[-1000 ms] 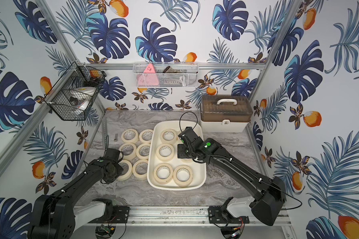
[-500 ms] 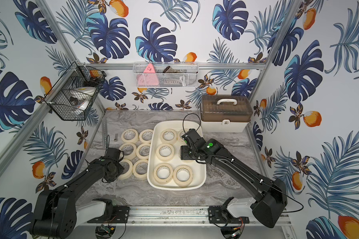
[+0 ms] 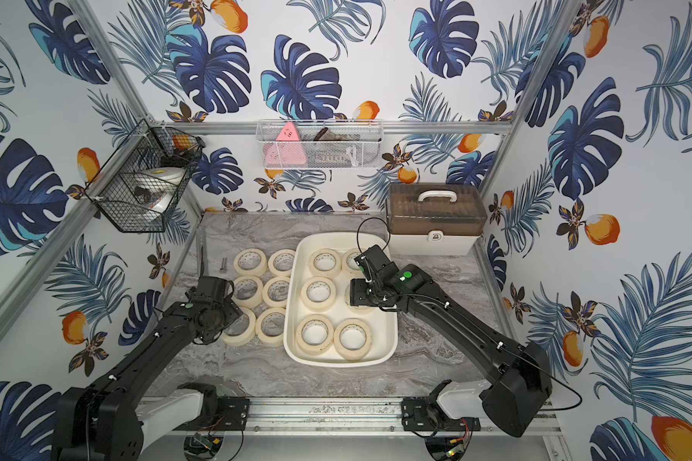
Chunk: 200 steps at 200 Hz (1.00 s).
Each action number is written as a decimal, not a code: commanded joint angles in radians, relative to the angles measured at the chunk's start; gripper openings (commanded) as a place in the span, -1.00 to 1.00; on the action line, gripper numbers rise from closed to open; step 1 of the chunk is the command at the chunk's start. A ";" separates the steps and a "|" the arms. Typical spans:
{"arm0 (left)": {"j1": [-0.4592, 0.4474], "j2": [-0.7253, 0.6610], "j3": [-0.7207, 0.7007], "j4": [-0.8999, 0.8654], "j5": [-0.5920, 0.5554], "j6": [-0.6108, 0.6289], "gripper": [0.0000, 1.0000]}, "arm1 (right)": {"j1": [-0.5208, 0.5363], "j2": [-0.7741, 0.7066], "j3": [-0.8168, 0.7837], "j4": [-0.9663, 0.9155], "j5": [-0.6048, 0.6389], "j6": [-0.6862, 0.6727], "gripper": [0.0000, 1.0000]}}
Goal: Take out the art tape in the storage box
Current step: Place the art tape at the center of the board, then pick up the art tape from the storage box.
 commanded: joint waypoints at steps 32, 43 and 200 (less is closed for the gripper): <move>-0.072 0.004 0.263 -0.157 -0.014 0.195 0.71 | -0.042 -0.037 -0.030 0.041 -0.010 0.031 0.45; -0.129 0.026 0.331 -0.176 -0.030 0.210 0.70 | -0.055 -0.050 -0.037 0.043 -0.006 0.037 0.47; -0.548 0.754 0.981 -0.109 -0.040 0.137 0.54 | -0.142 -0.126 -0.067 -0.003 0.045 0.037 0.67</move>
